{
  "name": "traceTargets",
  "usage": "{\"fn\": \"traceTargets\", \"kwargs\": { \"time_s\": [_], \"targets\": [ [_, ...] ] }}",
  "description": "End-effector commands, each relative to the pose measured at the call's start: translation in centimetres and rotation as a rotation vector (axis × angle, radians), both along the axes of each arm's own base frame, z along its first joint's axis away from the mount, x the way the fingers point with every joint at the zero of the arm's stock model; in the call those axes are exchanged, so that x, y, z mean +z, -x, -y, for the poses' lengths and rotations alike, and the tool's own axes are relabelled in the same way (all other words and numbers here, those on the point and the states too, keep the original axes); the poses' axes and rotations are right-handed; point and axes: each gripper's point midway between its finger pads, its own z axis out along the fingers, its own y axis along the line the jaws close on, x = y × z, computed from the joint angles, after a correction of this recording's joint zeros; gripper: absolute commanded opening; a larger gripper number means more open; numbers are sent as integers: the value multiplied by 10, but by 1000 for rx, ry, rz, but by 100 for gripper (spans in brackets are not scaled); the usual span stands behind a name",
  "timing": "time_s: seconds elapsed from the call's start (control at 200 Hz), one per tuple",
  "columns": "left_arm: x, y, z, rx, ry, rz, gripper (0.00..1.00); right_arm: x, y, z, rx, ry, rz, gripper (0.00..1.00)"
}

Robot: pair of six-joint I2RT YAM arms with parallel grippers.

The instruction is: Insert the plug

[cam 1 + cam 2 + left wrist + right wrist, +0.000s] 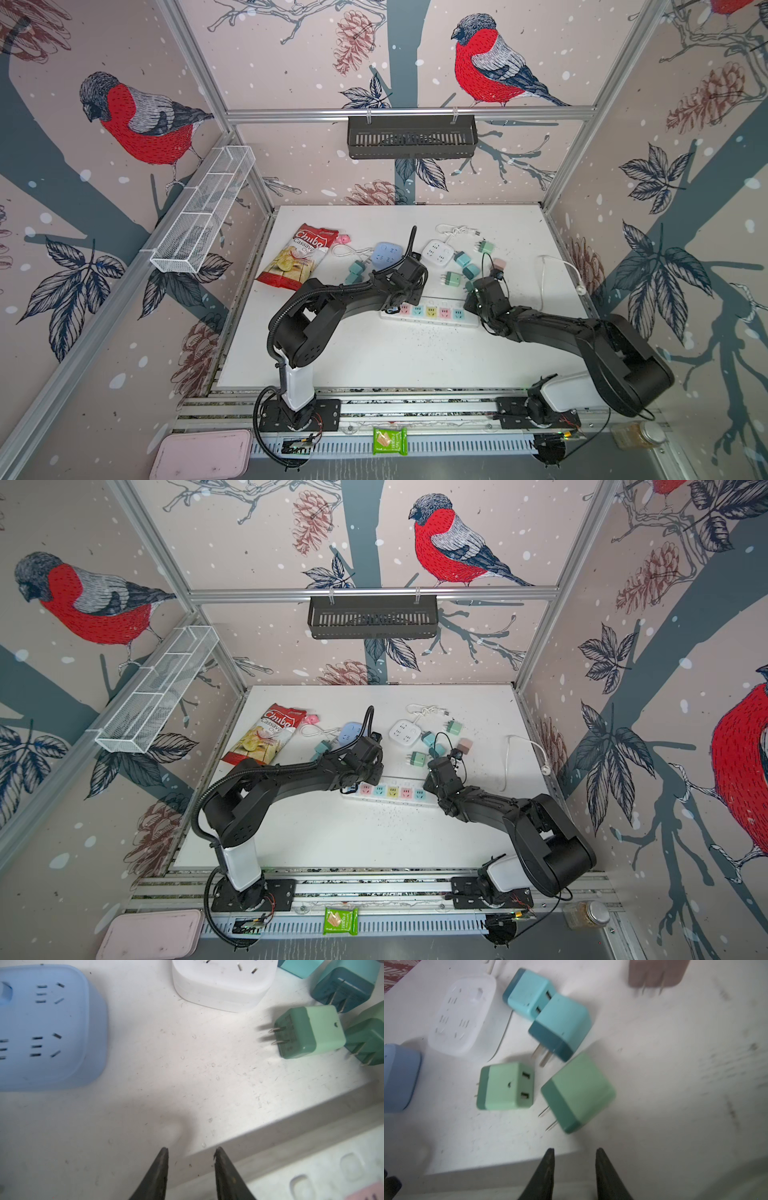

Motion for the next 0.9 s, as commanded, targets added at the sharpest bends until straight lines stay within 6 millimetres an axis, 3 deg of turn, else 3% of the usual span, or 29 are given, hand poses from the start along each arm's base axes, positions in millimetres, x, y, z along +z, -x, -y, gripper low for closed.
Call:
{"fn": "traceTargets", "kwargs": {
  "time_s": [0.0,0.135,0.235,0.34,0.44,0.575,0.645,0.745,0.896],
  "targets": [
    [10,0,-4,16,15,43,39,-23,36,-21,13,-44,-117,33],
    [12,11,-16,30,35,48,39,-15,49,-46,24,-55,-88,36],
    [14,20,-31,52,27,60,40,-3,48,-43,4,-69,-54,45],
    [25,24,-42,76,28,90,42,26,33,-26,-38,-27,12,65],
    [41,26,-50,98,46,118,42,71,8,19,-141,33,86,73],
    [66,32,-61,136,107,166,45,114,-12,117,-389,108,193,88],
    [74,36,-67,154,138,187,48,118,-15,164,-503,110,172,88],
    [79,42,-76,176,162,208,50,114,-17,215,-632,113,147,88],
    [84,48,-87,196,166,224,51,85,-29,264,-768,81,41,88]
  ]
}}
